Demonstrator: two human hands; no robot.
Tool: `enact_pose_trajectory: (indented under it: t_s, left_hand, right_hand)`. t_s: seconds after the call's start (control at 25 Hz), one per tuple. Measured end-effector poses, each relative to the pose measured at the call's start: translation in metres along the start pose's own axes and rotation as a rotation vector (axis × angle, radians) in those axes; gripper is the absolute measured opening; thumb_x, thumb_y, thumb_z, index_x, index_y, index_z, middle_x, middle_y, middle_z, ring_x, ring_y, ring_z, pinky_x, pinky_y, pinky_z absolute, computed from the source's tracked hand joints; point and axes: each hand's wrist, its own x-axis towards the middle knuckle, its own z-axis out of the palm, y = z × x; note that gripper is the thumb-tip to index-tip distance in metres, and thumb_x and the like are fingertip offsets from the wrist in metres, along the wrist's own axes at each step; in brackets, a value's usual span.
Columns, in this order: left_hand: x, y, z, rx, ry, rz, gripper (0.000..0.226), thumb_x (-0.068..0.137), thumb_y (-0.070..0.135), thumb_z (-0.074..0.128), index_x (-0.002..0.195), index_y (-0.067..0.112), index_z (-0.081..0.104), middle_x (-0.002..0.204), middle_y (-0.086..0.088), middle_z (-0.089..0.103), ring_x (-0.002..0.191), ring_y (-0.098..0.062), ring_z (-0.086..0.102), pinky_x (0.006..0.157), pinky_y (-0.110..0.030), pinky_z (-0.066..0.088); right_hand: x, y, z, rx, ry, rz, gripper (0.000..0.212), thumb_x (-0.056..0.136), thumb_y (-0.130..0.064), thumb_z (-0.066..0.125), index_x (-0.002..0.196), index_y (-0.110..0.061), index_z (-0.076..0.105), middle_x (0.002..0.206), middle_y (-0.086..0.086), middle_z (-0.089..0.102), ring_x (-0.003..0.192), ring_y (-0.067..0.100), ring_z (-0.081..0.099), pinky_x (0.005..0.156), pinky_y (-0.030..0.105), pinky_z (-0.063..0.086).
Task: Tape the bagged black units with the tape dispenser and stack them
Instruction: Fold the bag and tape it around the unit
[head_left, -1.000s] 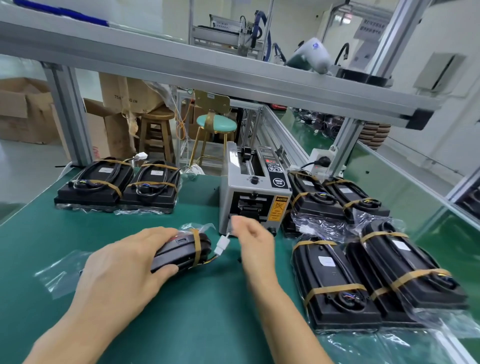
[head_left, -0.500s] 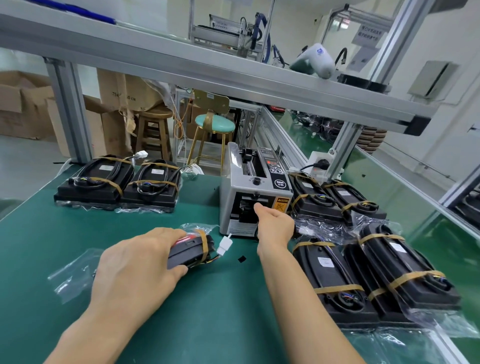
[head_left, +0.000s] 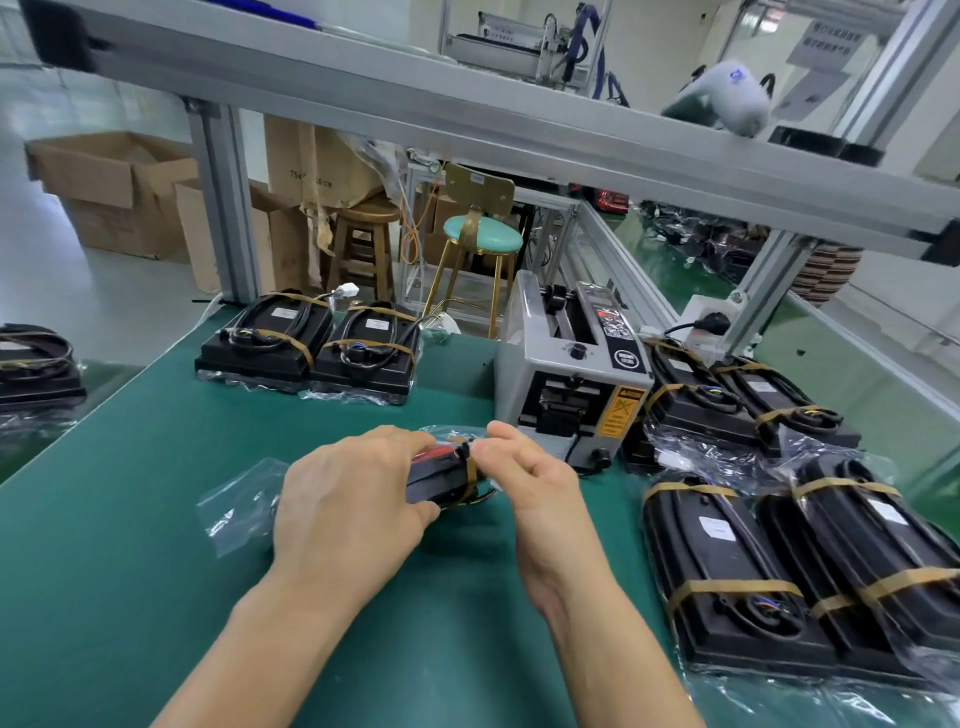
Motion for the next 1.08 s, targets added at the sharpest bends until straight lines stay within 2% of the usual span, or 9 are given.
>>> enact_pose_trajectory:
  t_s: [0.08, 0.24, 0.4, 0.48, 0.68, 0.76, 0.96, 1.08]
  left_hand:
    - [-0.002, 0.001, 0.001, -0.020, 0.003, -0.006, 0.037, 0.060, 0.038, 0.081, 0.095, 0.034, 0.068, 0.091, 0.011, 0.070, 0.081, -0.021, 0.065, 0.062, -0.027, 0.041]
    - [-0.004, 0.003, 0.000, -0.033, 0.010, -0.015, 0.039, 0.059, 0.036, 0.083, 0.096, 0.035, 0.070, 0.090, 0.011, 0.071, 0.080, -0.023, 0.066, 0.062, -0.026, 0.042]
    - [-0.003, 0.003, 0.001, -0.034, 0.015, -0.020, 0.037, 0.061, 0.035, 0.081, 0.096, 0.036, 0.069, 0.090, 0.011, 0.070, 0.081, -0.022, 0.065, 0.060, -0.025, 0.037]
    - [-0.003, 0.003, 0.001, -0.035, 0.017, -0.023, 0.036, 0.061, 0.035, 0.081, 0.096, 0.037, 0.069, 0.091, 0.011, 0.070, 0.081, -0.022, 0.065, 0.060, -0.025, 0.035]
    - [-0.003, 0.004, 0.000, -0.039, 0.017, -0.024, 0.036, 0.063, 0.034, 0.079, 0.097, 0.036, 0.068, 0.091, 0.011, 0.070, 0.082, -0.023, 0.064, 0.061, -0.025, 0.035]
    - [-0.003, 0.004, 0.000, -0.040, 0.016, -0.020, 0.036, 0.063, 0.034, 0.079, 0.096, 0.036, 0.068, 0.089, 0.010, 0.070, 0.081, -0.023, 0.064, 0.061, -0.026, 0.037]
    - [-0.003, 0.005, -0.001, -0.040, 0.011, -0.018, 0.035, 0.063, 0.033, 0.080, 0.096, 0.036, 0.069, 0.088, 0.009, 0.070, 0.080, -0.023, 0.065, 0.061, -0.026, 0.040]
    - [-0.003, 0.006, -0.001, -0.032, 0.013, -0.023, 0.036, 0.063, 0.034, 0.080, 0.097, 0.037, 0.068, 0.089, 0.010, 0.070, 0.081, -0.023, 0.065, 0.062, -0.026, 0.039]
  right_hand:
    - [-0.004, 0.008, 0.004, -0.019, 0.021, -0.040, 0.013, 0.083, -0.012, 0.070, 0.072, -0.014, 0.077, 0.125, -0.009, 0.057, 0.096, -0.020, 0.054, 0.076, 0.008, 0.038]
    - [-0.003, 0.013, 0.005, -0.034, 0.050, -0.054, 0.011, 0.085, -0.012, 0.068, 0.076, -0.011, 0.076, 0.131, -0.011, 0.051, 0.115, -0.007, 0.049, 0.082, 0.012, 0.036]
    - [-0.004, 0.016, 0.010, -0.013, 0.052, -0.031, 0.011, 0.085, -0.013, 0.069, 0.078, -0.010, 0.077, 0.128, -0.013, 0.050, 0.095, -0.029, 0.047, 0.077, 0.006, 0.037]
    - [-0.004, 0.017, 0.011, 0.007, 0.050, -0.027, 0.012, 0.086, -0.011, 0.068, 0.079, -0.012, 0.077, 0.130, -0.007, 0.052, 0.089, -0.031, 0.047, 0.071, 0.000, 0.038]
    - [-0.004, 0.019, 0.013, 0.076, 0.055, -0.007, 0.012, 0.087, -0.010, 0.066, 0.086, -0.008, 0.078, 0.133, 0.005, 0.057, 0.093, -0.030, 0.048, 0.077, 0.007, 0.037]
    - [-0.004, 0.019, 0.014, 0.079, 0.069, -0.008, 0.011, 0.086, -0.008, 0.066, 0.084, -0.008, 0.078, 0.131, 0.006, 0.057, 0.091, -0.030, 0.048, 0.073, 0.002, 0.039]
    - [-0.003, 0.021, 0.016, 0.048, 0.099, -0.040, 0.011, 0.084, -0.006, 0.069, 0.077, -0.008, 0.077, 0.127, 0.002, 0.057, 0.087, -0.026, 0.051, 0.071, 0.002, 0.040]
    - [-0.004, 0.024, 0.017, 0.001, 0.138, -0.086, 0.013, 0.083, -0.008, 0.070, 0.072, -0.010, 0.077, 0.122, 0.001, 0.059, 0.095, -0.012, 0.056, 0.084, 0.014, 0.043]
